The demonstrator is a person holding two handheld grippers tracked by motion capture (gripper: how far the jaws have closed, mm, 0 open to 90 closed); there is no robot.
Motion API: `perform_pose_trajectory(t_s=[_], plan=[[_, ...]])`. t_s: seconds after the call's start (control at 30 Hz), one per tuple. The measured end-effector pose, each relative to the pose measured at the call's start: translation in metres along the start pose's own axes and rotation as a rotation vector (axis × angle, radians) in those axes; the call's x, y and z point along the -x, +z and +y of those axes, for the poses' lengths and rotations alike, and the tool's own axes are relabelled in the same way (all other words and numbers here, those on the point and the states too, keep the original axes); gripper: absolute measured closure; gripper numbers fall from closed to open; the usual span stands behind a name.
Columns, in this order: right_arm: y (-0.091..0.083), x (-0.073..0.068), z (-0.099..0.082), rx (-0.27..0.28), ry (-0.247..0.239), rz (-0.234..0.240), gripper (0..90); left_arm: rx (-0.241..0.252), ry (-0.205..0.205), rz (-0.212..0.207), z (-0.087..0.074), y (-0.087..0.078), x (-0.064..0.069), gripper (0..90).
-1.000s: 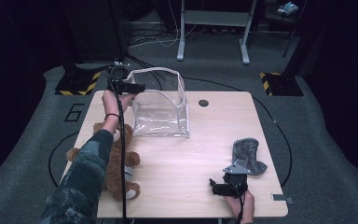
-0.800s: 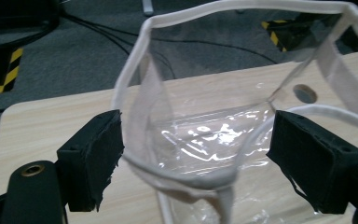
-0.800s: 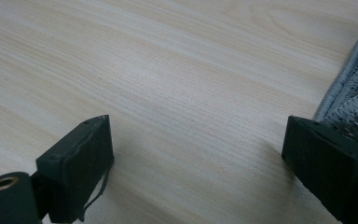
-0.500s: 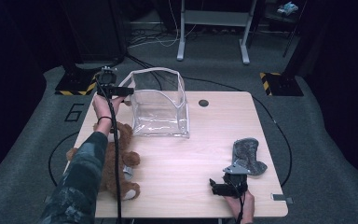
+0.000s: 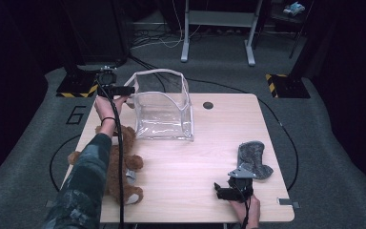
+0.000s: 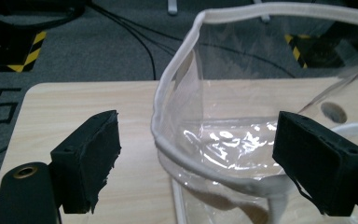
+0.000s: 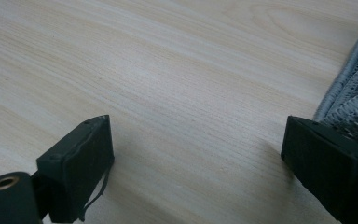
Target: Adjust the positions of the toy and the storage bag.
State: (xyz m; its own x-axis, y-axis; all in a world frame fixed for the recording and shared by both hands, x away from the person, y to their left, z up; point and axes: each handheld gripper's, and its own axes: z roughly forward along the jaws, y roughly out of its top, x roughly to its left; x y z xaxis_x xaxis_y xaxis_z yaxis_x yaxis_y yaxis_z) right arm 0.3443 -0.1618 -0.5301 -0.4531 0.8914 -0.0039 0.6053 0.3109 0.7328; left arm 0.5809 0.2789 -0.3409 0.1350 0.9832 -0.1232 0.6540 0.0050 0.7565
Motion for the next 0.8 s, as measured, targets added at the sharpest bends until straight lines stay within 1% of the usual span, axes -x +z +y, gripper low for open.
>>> perform_pose_trajectory(t_s=[0.03,0.07,0.1,0.13,0.17,0.2,0.27,0.3,0.33,0.37,0.4,0.43,0.47,0.5,0.53,0.6,0.63,0.67,0.7,0.77,0.8], plan=[[0.000,0.000,0.000,0.000,0.000,0.000,8.4,-0.012,0.005,-0.013,-0.001,0.002,-0.001,14.9],[0.000,0.000,0.000,0.000,0.000,0.000,8.4,-0.026,0.000,-0.017,-0.002,0.004,-0.001,14.9],[0.000,0.000,0.000,0.000,0.000,0.000,8.4,-0.026,0.000,-0.017,-0.002,0.004,-0.001,15.1],[0.000,0.000,0.000,0.000,0.000,0.000,8.4,-0.054,0.001,-0.032,-0.004,0.007,-0.001,15.4],[0.000,0.000,0.000,0.000,0.000,0.000,8.4,-0.063,-0.002,-0.033,-0.005,0.008,-0.001,15.7],[0.000,0.000,0.000,0.000,0.000,0.000,8.4,-0.074,-0.002,-0.045,-0.006,0.010,-0.002,15.9],[0.000,0.000,0.000,0.000,0.000,0.000,8.4,-0.088,-0.013,-0.075,-0.007,0.012,-0.003,16.1],[0.000,0.000,0.000,0.000,0.000,0.000,8.4,-0.102,-0.012,-0.080,-0.008,0.013,-0.002,16.5],[0.000,0.000,0.000,0.000,0.000,0.000,8.4,-0.102,-0.012,-0.080,-0.008,0.013,-0.002,17.3],[0.000,0.000,0.000,0.000,0.000,0.000,8.4,-0.110,-0.009,-0.118,-0.010,0.014,-0.002,17.3],[0.000,0.000,0.000,0.000,0.000,0.000,8.4,-0.138,-0.012,-0.159,-0.011,0.015,-0.002,25.1],[0.000,0.000,0.000,0.000,0.000,0.000,8.5,-0.141,-0.017,-0.173,-0.012,0.016,-0.001,28.9],[0.000,0.000,0.000,0.000,-0.001,-0.001,8.6,-0.150,-0.009,-0.198,-0.014,0.018,0.000,33.2],[0.000,0.000,0.000,0.000,0.002,-0.002,8.6,-0.150,-0.014,-0.218,-0.015,0.018,0.001,37.7],[0.000,0.000,0.000,0.000,0.002,-0.003,8.7,-0.143,-0.032,-0.221,-0.016,0.019,0.003,42.3],[0.000,0.000,0.000,0.000,0.003,-0.003,9.0,-0.152,-0.007,-0.221,-0.018,0.021,0.005,52.1],[0.000,0.000,0.000,0.001,0.003,-0.001,9.0,-0.161,0.016,-0.213,-0.019,0.022,0.007,56.8],[0.000,0.000,0.000,0.000,0.003,-0.003,9.0,-0.168,0.025,-0.211,-0.019,0.023,0.009,59.9],[0.000,0.000,0.000,0.001,0.003,-0.003,9.0,-0.168,0.025,-0.211,-0.019,0.023,0.009,63.2],[0.000,0.000,0.000,0.001,0.003,-0.003,9.1,-0.168,0.042,-0.222,-0.020,0.023,0.014,69.6],[0.000,0.000,0.000,0.001,0.003,-0.003,9.1,-0.168,0.050,-0.220,-0.020,0.023,0.016,71.9]])
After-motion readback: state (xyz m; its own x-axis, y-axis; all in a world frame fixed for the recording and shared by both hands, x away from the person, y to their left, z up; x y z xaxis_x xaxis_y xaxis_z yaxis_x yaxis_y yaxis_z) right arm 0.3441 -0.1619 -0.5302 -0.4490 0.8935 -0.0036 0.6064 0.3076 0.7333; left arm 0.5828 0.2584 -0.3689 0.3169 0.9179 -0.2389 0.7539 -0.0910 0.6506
